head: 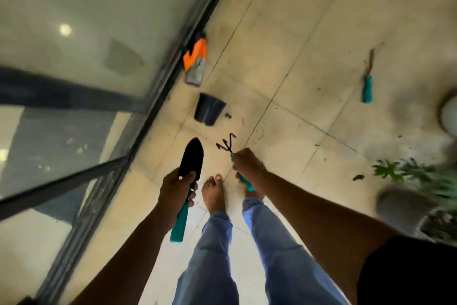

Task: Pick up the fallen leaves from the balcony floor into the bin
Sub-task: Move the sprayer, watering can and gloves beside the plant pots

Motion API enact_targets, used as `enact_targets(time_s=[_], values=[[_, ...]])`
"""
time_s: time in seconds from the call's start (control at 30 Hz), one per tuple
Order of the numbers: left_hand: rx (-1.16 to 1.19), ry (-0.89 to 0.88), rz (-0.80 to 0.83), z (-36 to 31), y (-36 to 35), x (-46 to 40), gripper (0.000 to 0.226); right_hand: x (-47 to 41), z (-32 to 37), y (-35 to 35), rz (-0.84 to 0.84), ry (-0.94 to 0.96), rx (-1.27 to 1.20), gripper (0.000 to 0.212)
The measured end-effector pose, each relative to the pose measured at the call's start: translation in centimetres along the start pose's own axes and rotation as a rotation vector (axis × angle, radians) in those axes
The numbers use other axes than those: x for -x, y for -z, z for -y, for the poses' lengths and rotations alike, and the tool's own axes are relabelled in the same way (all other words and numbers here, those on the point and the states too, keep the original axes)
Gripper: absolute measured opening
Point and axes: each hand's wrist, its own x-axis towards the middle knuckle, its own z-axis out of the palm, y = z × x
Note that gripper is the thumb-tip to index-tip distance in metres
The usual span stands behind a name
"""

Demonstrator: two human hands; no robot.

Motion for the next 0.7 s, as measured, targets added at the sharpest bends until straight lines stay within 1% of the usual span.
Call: enact_targets(time_s=[0.07, 0.13, 0.2, 0.33, 0.43, 0.57, 0.7], values=[[-0.130, -0.040, 0.036, -2.4, -0.9, 3.4, 0.011, 4.4, -0.2, 2.3, -0.025, 0.010, -0.061, 0.012], [-0.249, -0.083, 0.073, -4.8, -1.8, 7.2, 0.013, 9.3, -0.4, 4.4, -0.058, 0.000, -0.207, 0.017], [-0.363, -0.134, 0.088, -6.5, -2.3, 10.1, 0.013, 13.6, 0.3, 6.3, -0.048, 0.004, -0.319, 0.019], [-0.520, -0.238, 0.108, -9.7, -3.3, 16.5, 0.009, 22.5, 1.3, 8.9, -0.128, 0.083, -0.539, 0.026], [-0.582, -0.311, 0.142, -11.7, -4.5, 20.4, 0.009, 27.2, 1.5, 9.5, -0.188, 0.139, -0.671, 0.025], [-0.653, -0.372, 0.276, -14.1, -6.6, 25.6, 0.011, 32.7, 0.7, 8.6, -0.310, 0.221, -0.756, 0.027], [-0.725, -0.356, 0.395, -13.5, -8.3, 30.5, 0.012, 36.6, -2.7, 7.2, -0.446, 0.241, -0.870, 0.024]])
